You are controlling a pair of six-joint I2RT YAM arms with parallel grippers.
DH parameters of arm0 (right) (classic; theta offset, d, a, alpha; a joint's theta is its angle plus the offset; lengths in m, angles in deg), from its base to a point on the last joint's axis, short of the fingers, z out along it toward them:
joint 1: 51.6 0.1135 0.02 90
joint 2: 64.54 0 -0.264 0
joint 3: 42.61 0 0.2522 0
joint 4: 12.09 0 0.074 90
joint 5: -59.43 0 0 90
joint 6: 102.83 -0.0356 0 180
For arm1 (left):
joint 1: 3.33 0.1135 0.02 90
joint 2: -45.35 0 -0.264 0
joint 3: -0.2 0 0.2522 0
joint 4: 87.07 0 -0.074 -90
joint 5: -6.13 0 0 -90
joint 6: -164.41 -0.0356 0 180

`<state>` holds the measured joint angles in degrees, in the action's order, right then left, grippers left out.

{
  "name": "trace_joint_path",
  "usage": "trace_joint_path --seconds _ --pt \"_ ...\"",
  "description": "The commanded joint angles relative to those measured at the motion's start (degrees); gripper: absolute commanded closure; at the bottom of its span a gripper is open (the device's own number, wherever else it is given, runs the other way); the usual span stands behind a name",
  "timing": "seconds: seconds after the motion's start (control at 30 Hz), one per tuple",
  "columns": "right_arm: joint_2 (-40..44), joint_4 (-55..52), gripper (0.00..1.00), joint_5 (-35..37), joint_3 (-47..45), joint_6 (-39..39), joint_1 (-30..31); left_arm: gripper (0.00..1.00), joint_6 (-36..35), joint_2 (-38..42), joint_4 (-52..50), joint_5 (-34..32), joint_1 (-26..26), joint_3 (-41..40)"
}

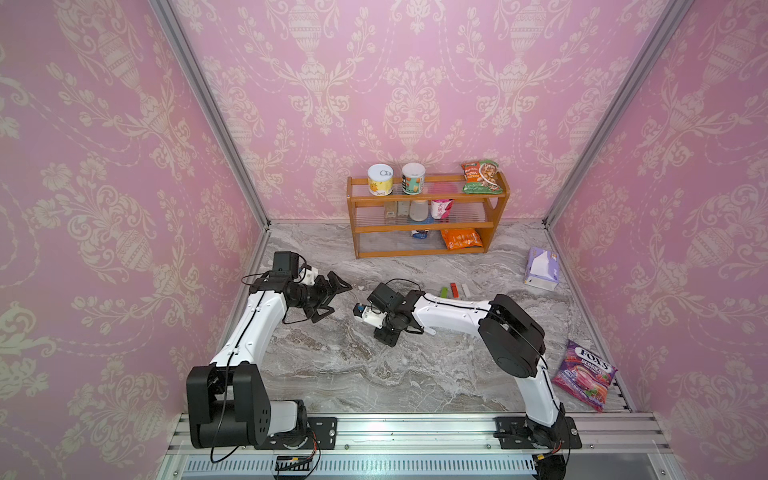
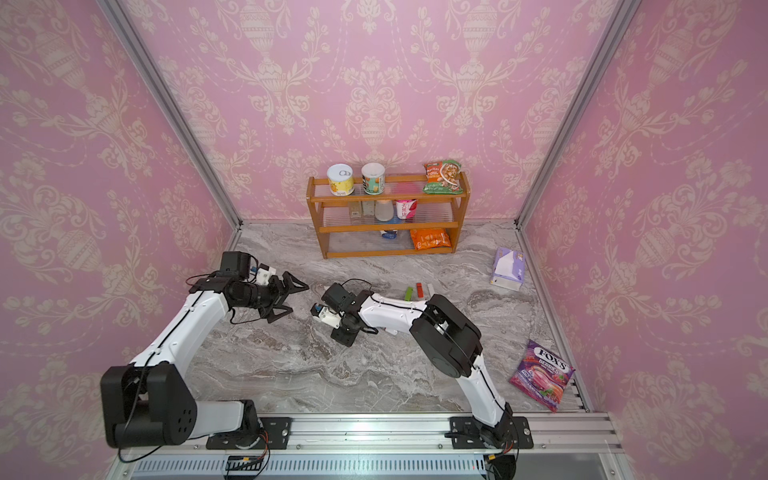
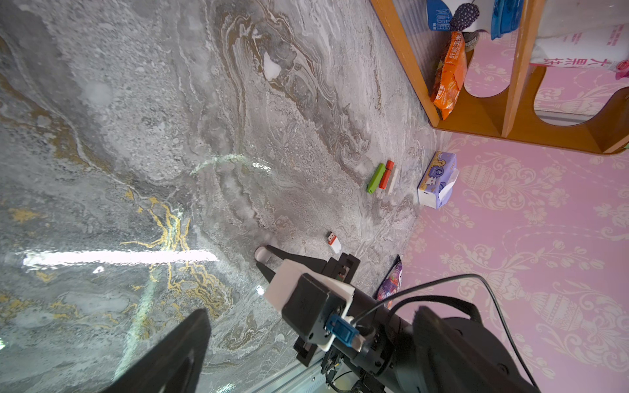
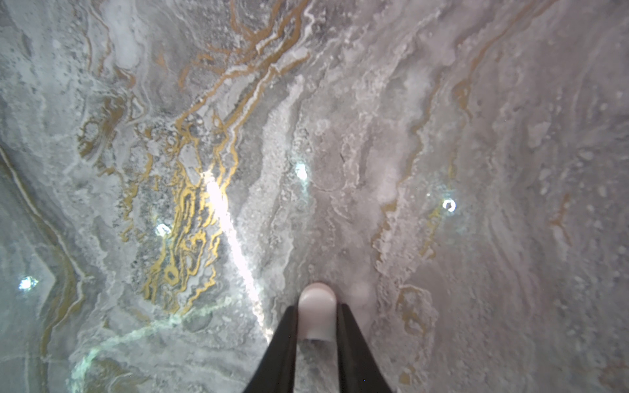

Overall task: Close the usb drive cover
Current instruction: Pick up the cover from the center of the board.

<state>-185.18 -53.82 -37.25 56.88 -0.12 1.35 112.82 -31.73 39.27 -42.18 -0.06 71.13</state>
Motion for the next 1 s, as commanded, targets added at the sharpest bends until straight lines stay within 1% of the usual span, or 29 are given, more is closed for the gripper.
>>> trace_joint_path --seconds 0.0,0.1,0.2,0.3,0.4,0.5,0.57,0.63,0.67,0.77,0.87,0.97 --pt "-2.1 -3.4 0.87 0.2 0.0 0.8 -0.2 0.04 -1.3 -0.8 0.3 1.5 0.5 -0.8" --pt "-0.6 -2.0 0.90 -0.5 -1.1 0.0 -0.8 0.04 -1.1 -0.9 0.7 2.3 0.5 -1.5" --pt "2.4 0.5 0.90 -3.8 -3.1 -1.8 -2.6 0.05 0.2 -0.5 2.6 4.4 0.5 -2.6" --pt "6.8 5.3 0.91 -7.6 -6.8 -3.8 -4.4 0.08 1.9 0.0 5.0 6.3 0.3 -3.2" --pt "11.2 10.5 0.93 -10.7 -10.8 -5.6 -6.0 0.14 2.2 -0.6 6.2 7.9 -0.7 -3.0" --pt "15.4 13.8 0.94 -12.0 -13.7 -6.0 -7.1 0.21 2.0 -2.4 6.6 9.4 -2.9 -2.4" --pt "18.7 16.9 0.93 -12.9 -16.4 -6.6 -7.9 0.25 1.3 -3.7 6.6 9.9 -5.3 -1.7" --pt "21.7 19.4 0.89 -14.4 -17.9 -7.1 -8.8 0.28 -0.1 -5.4 6.1 10.9 -8.4 -0.6" --pt "22.7 19.8 0.89 -15.3 -19.9 -7.2 -9.3 0.30 -0.5 -6.1 6.3 11.8 -9.9 -0.1" --pt "25.4 19.9 0.89 -16.6 -20.7 -7.1 -9.9 0.36 -2.0 -7.6 6.0 13.2 -13.6 1.6" --pt "27.0 18.9 0.90 -16.8 -20.6 -6.5 -10.0 0.40 -2.4 -8.2 5.6 12.9 -14.3 2.4" --pt "27.7 18.0 0.91 -17.3 -20.4 -6.4 -10.0 0.43 -1.5 -8.1 7.6 14.4 -14.8 2.3"
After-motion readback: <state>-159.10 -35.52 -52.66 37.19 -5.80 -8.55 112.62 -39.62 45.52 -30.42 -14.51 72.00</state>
